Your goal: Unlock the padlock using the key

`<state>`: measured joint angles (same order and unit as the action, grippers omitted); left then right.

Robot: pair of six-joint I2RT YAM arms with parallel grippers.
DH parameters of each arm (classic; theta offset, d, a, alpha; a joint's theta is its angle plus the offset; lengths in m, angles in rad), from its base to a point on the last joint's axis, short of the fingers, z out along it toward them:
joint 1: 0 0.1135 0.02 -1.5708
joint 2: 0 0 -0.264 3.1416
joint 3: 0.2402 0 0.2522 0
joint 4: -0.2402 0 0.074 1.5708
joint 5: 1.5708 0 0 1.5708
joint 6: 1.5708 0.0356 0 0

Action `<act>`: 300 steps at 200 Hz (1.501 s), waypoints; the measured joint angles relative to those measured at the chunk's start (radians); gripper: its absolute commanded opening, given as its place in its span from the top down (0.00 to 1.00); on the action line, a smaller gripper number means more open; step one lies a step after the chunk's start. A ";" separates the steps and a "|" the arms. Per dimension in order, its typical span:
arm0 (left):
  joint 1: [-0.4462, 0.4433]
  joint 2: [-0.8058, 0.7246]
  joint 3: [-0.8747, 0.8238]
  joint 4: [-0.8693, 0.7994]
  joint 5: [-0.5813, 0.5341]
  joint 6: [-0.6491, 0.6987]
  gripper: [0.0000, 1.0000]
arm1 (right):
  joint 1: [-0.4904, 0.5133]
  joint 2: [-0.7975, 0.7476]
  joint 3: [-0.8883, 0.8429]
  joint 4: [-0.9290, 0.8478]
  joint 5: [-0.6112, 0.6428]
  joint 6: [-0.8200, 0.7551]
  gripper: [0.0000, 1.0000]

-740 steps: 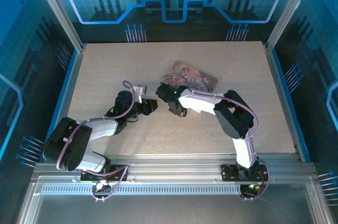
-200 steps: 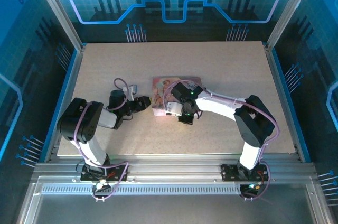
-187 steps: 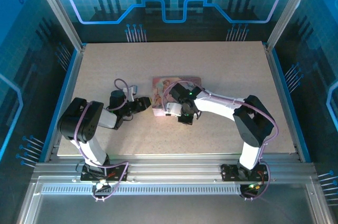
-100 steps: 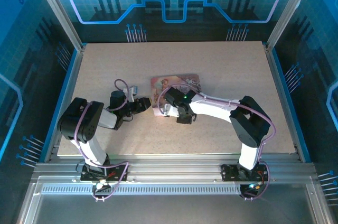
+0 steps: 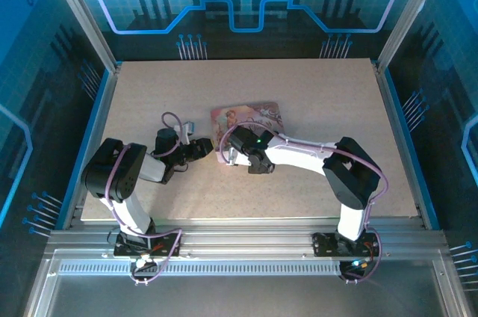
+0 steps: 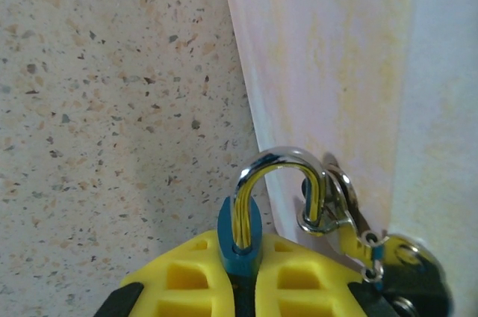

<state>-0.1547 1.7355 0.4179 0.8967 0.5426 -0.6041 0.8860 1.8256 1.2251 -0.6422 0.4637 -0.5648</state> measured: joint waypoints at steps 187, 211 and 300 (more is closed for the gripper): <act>0.000 -0.226 0.047 -0.361 -0.034 0.091 0.60 | -0.021 -0.002 0.029 0.007 0.048 0.009 1.00; 0.000 -0.236 0.051 -0.393 -0.034 0.095 0.60 | -0.010 -0.002 0.038 0.019 0.072 0.040 1.00; 0.000 -0.216 0.051 -0.392 -0.034 0.086 0.60 | 0.031 0.012 0.006 0.093 0.177 0.063 1.00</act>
<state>-0.1547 1.5200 0.4694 0.5045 0.5091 -0.5182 0.9173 1.8374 1.2312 -0.5488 0.6407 -0.5014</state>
